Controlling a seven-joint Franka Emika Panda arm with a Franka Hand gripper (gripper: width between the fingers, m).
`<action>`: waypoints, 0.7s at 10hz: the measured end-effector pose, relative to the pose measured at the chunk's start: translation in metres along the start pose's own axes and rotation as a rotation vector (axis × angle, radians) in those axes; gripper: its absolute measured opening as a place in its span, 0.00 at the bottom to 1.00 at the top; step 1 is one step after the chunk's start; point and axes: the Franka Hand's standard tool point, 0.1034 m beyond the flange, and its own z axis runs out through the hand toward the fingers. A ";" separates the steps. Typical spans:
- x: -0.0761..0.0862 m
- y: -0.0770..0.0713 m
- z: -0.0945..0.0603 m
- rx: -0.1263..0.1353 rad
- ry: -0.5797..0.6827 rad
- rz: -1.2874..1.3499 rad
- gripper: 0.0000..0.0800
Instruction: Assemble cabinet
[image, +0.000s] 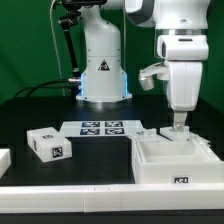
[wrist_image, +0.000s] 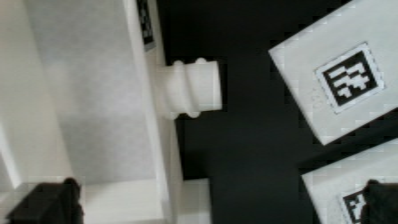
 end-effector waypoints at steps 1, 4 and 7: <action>0.000 0.000 0.000 0.001 0.000 0.000 1.00; 0.009 -0.014 0.002 -0.001 0.012 -0.060 1.00; 0.032 -0.050 0.008 0.027 0.017 -0.182 1.00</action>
Offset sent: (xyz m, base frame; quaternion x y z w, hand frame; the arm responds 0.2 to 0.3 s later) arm -0.0348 0.0325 0.0005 0.0066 0.0459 -0.0972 0.9942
